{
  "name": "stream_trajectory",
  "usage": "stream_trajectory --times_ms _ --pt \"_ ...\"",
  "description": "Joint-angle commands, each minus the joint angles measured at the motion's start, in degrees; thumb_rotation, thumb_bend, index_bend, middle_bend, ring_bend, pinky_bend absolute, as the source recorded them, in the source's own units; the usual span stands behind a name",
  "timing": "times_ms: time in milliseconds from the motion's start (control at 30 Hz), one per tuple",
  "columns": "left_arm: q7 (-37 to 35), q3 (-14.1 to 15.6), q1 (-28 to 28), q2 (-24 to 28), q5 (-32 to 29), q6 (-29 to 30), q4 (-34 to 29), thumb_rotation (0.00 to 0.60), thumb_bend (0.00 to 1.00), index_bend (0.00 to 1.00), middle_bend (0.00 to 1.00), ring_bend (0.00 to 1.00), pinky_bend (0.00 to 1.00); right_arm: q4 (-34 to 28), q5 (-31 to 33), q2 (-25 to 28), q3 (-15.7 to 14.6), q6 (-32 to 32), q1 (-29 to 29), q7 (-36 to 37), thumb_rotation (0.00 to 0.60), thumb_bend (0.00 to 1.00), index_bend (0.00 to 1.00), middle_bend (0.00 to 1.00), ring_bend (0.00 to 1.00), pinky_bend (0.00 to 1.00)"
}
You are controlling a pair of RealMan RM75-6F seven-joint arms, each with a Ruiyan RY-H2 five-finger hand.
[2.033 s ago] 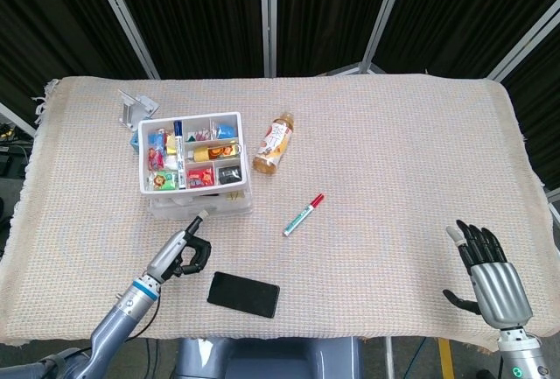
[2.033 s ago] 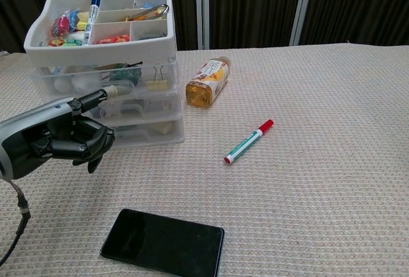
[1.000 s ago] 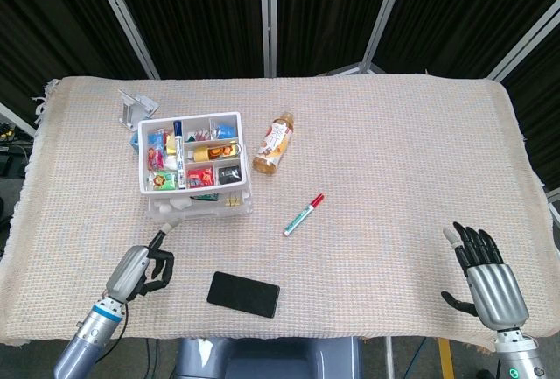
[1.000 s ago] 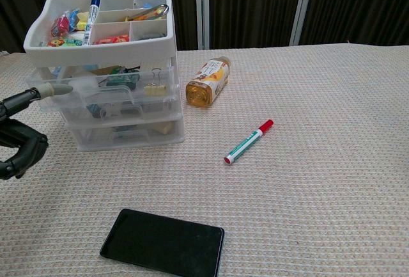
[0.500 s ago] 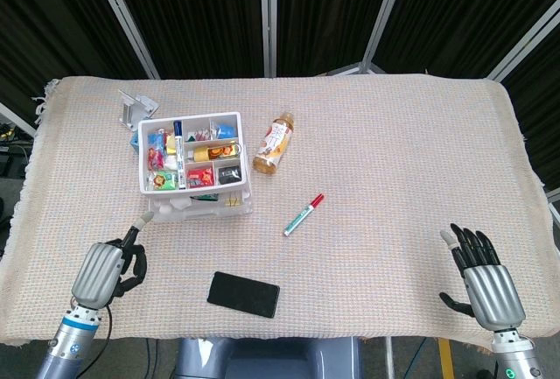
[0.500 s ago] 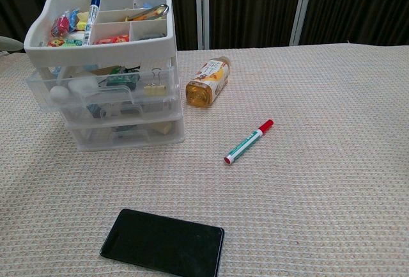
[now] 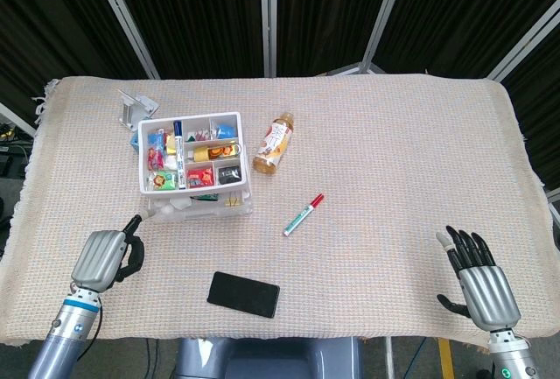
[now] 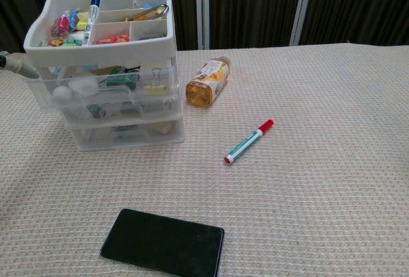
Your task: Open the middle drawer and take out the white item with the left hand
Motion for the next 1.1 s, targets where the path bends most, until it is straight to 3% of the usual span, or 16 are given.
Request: stream_trajectory --times_ms 33,500,833,1100 --pt "1.25 -1.07 -0.90 0.11 -1.89 -0.85 -0.70 0.600 0.74 0.17 0.81 0.83 0.66 -0.01 -0.04 0.03 -0.04 -0.01 0.00 0.02 0.600 0.02 0.00 0.00 0.00 0.00" --pt "4.83 -3.38 -4.26 -0.18 -8.55 -4.15 -2.49 0.600 0.74 0.17 0.81 0.83 0.66 -0.18 -0.35 0.11 -0.37 -0.22 0.03 -0.07 0.600 0.02 0.00 0.00 0.00 0.00" --pt "5.60 -3.01 -5.30 0.17 -10.24 -4.82 -4.53 0.600 0.74 0.37 0.81 0.84 0.66 -0.25 -0.17 0.26 -0.40 -0.45 0.10 0.25 0.600 0.02 0.00 0.00 0.00 0.00" --pt "3.02 -1.60 -4.33 2.35 -6.36 -4.09 -6.94 0.600 0.74 0.41 0.82 0.84 0.66 -0.12 -0.22 0.02 -0.45 -0.53 0.12 -0.18 0.600 0.02 0.00 0.00 0.00 0.00"
